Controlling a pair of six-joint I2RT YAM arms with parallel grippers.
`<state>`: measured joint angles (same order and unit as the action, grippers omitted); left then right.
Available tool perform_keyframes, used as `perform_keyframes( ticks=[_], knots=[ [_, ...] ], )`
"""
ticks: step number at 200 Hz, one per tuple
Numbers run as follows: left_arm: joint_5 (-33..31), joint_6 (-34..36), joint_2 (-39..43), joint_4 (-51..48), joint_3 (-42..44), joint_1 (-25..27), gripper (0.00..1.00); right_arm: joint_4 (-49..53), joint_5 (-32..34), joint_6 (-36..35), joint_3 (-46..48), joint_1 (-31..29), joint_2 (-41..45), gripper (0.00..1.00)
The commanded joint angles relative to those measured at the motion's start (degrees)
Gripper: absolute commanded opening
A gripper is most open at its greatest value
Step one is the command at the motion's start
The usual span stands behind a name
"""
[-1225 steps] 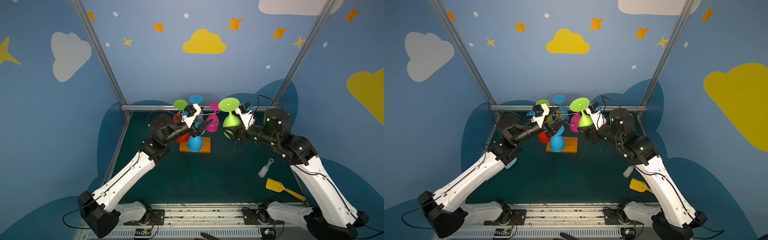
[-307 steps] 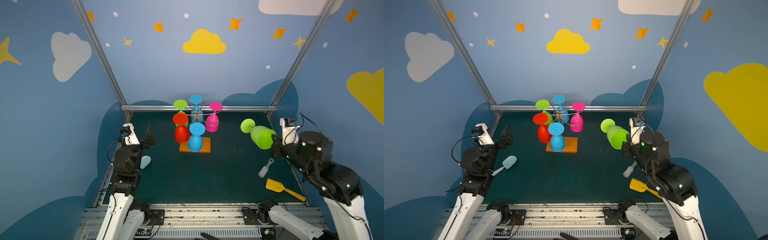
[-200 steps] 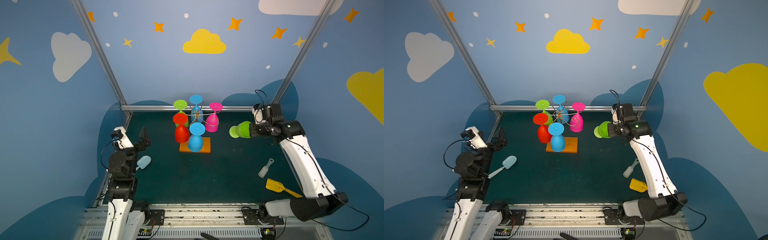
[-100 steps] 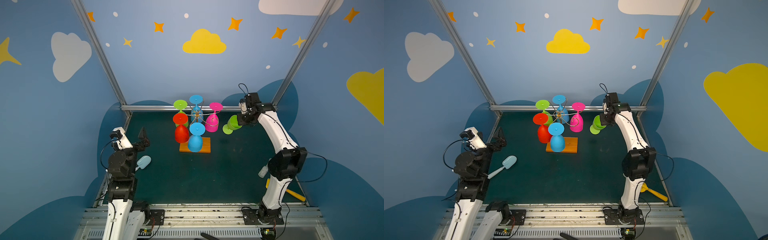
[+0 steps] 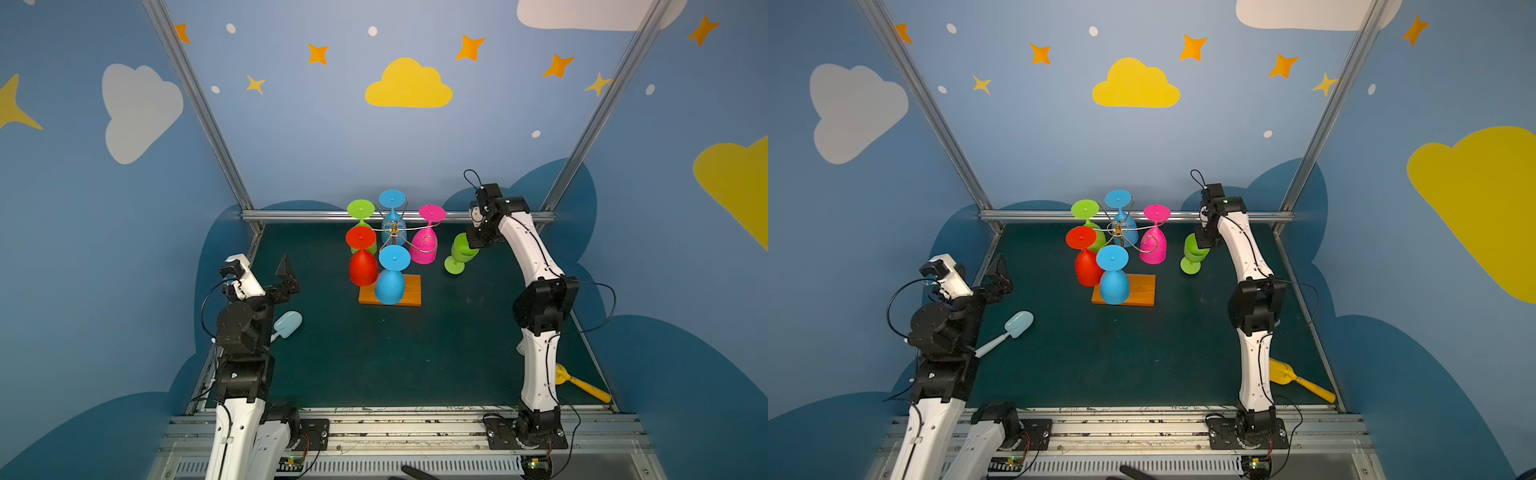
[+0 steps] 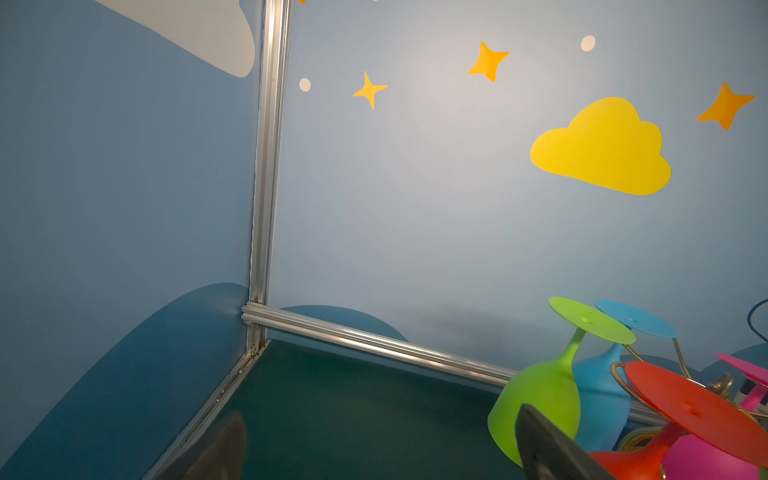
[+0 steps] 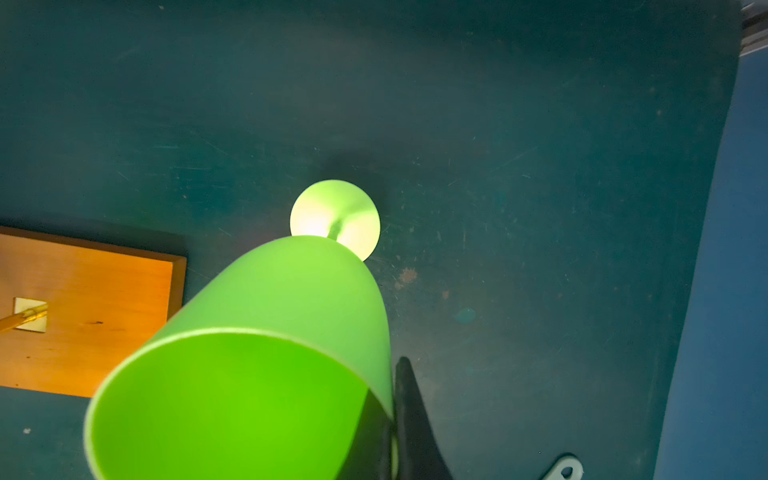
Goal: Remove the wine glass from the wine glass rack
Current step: 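Lower the lime green glass upright onto the table beside the rack with the right gripper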
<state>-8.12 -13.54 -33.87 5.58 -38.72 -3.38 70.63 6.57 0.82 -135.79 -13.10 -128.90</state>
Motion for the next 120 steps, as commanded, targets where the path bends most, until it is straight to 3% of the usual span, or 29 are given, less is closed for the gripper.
perform_keyframes(
  ticks=[1, 29, 62, 120],
  knots=[
    [0.40, -0.35, -0.02, 0.15, 0.32, -0.24, 0.99, 0.87, -0.09, 0.03, -1.51, 0.01, -1.05, 0.00],
    [0.30, -0.35, -0.02, 0.11, 0.32, -0.31, 0.99, 0.70, -0.94, 0.23, -1.55, 0.08, -1.41, 0.00],
    [0.30, -0.32, -0.06, 0.08, 0.33, -0.37, 0.99, 0.16, -1.81, 0.59, -1.50, 0.24, -0.48, 0.17],
    [0.21, -0.34, -0.02, 0.13, 0.36, -0.38, 0.99, -1.31, -5.93, 2.57, -1.49, 2.29, 2.03, 0.36]
  ],
)
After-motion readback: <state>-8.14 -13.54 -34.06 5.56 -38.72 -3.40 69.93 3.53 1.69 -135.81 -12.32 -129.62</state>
